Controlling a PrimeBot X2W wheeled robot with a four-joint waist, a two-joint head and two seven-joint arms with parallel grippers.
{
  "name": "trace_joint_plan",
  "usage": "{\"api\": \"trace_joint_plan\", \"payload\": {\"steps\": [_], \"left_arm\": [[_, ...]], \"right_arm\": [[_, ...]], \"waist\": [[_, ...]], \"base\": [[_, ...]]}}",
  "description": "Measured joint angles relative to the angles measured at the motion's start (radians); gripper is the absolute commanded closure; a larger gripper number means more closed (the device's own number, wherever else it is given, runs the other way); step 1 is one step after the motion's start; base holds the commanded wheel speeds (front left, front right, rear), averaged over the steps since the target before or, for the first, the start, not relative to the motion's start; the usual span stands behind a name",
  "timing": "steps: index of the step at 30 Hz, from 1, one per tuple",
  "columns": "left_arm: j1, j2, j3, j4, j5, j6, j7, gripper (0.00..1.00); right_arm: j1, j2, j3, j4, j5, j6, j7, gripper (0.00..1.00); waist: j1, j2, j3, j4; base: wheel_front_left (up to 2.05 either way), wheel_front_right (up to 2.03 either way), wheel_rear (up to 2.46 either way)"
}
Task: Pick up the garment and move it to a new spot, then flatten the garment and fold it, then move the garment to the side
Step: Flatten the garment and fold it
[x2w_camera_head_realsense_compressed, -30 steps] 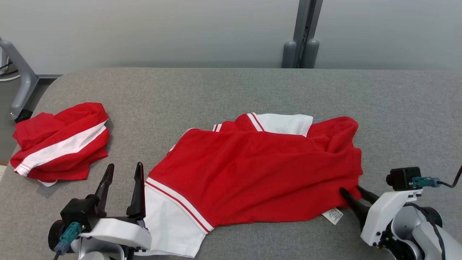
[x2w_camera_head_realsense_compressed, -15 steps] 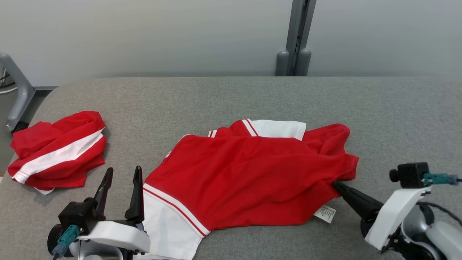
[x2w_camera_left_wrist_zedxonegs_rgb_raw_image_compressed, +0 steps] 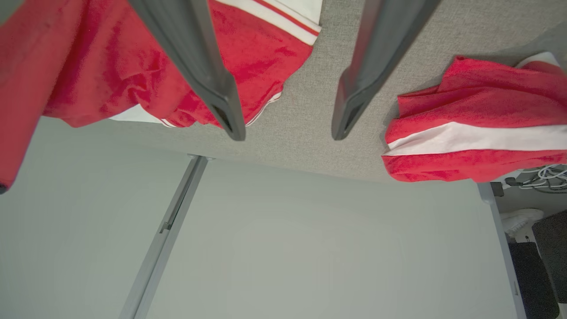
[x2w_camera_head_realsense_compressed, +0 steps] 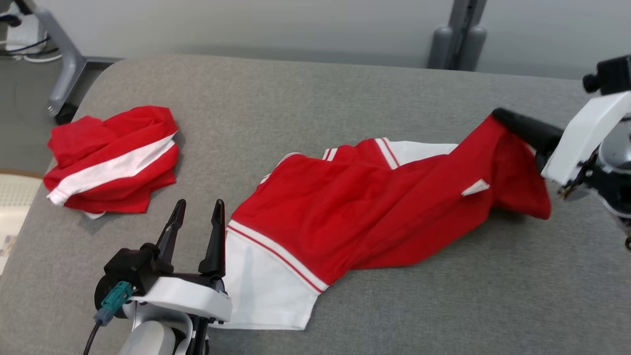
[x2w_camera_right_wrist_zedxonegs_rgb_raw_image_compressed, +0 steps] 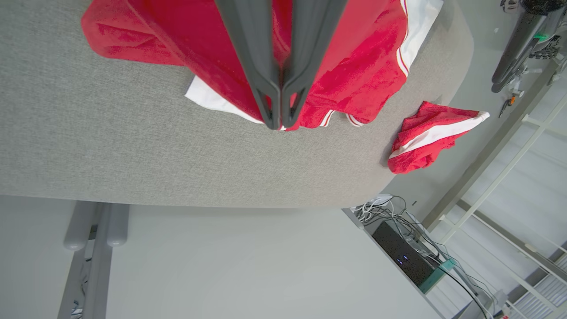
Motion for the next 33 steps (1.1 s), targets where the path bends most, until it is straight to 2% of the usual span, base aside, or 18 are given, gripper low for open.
{"api": "trace_joint_plan", "payload": {"steps": [7, 11, 12, 13, 16, 23, 33], "left_arm": [[-0.055, -0.040, -0.012, 0.031, 0.004, -0.037, -0.005, 0.00], [-0.075, -0.058, -0.003, 0.035, 0.013, -0.047, -0.006, 0.00], [-0.075, -0.062, 0.001, 0.035, 0.019, -0.048, -0.007, 0.00], [-0.075, -0.064, 0.007, 0.037, 0.021, -0.054, -0.007, 0.00], [-0.075, -0.068, 0.021, 0.043, 0.035, -0.059, -0.007, 0.00], [-0.055, -0.063, 0.053, 0.059, 0.057, -0.071, -0.008, 0.00], [0.007, -0.029, 0.076, 0.058, 0.063, -0.061, -0.005, 0.00]], "right_arm": [[-0.181, -0.014, 0.010, 0.240, -0.033, 0.000, -0.006, 1.00], [-0.223, 0.014, 0.049, 0.335, -0.058, 0.000, -0.024, 1.00], [-0.232, 0.024, 0.056, 0.346, -0.064, 0.000, -0.047, 0.90], [-0.239, 0.035, 0.059, 0.354, -0.061, 0.000, -0.067, 0.00], [-0.235, 0.064, 0.091, 0.348, -0.038, 0.000, -0.086, 0.00], [-0.176, 0.031, 0.146, 0.218, 0.025, 0.000, -0.189, 0.00], [0.031, -0.083, 0.165, 0.000, 0.030, 0.000, -0.543, 0.00]], "waist": [[0.0000, 0.0000, 0.092, 0.105], [0.0000, 0.0000, 0.142, 0.152], [0.0000, 0.0000, 0.151, 0.160], [0.0001, -0.0001, 0.160, 0.166], [0.0000, 0.0000, 0.164, 0.164], [0.0000, 0.0000, 0.104, 0.093], [0.0000, 0.0000, -0.025, -0.049]], "base": [[0.00, 0.00, 0.00], [0.00, 0.00, 0.00], [0.00, 0.00, 0.00], [0.00, 0.00, 0.00], [0.00, 0.00, 0.00], [0.00, 0.00, 0.00], [0.00, 0.00, 0.00]]}}
